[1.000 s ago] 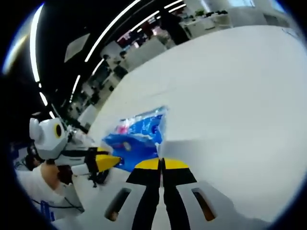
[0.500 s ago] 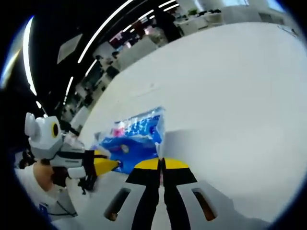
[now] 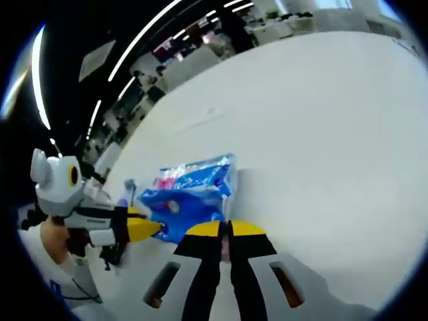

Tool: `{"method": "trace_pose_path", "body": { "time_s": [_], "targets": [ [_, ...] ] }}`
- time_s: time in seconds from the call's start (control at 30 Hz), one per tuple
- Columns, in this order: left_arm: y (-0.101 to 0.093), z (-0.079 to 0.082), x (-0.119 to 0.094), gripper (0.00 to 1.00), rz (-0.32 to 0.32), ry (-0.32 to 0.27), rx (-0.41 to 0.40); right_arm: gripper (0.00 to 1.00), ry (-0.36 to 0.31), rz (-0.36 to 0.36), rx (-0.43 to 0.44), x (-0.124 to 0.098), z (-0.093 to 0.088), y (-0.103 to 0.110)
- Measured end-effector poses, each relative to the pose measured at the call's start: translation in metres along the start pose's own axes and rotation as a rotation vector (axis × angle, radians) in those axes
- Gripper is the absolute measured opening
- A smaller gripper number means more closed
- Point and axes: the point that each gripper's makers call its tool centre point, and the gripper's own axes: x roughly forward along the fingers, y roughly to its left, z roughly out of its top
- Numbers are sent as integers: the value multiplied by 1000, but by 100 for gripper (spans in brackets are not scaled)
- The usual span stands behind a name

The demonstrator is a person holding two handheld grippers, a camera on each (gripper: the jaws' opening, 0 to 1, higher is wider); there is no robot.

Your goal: Arrange the tabletop items into an orderly group along one side of the table until the central work area is clear of visible clutter.

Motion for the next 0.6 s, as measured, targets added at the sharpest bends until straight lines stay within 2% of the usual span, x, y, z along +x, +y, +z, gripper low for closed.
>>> {"method": "trace_pose_path", "body": {
  "time_s": [0.27, 0.5, 0.6],
  "targets": [
    [8, 0, -1, 9, 11, -7, -14, 9, 30, -16, -57, 3, -7, 0],
    [14, 10, -14, 21, 48, -65, -17, 24, 18, -33, -72, -1, -5, 2],
    [17, 13, -22, 28, 60, -94, -8, 29, -13, -36, -83, -8, -1, 5]
  ]
}}
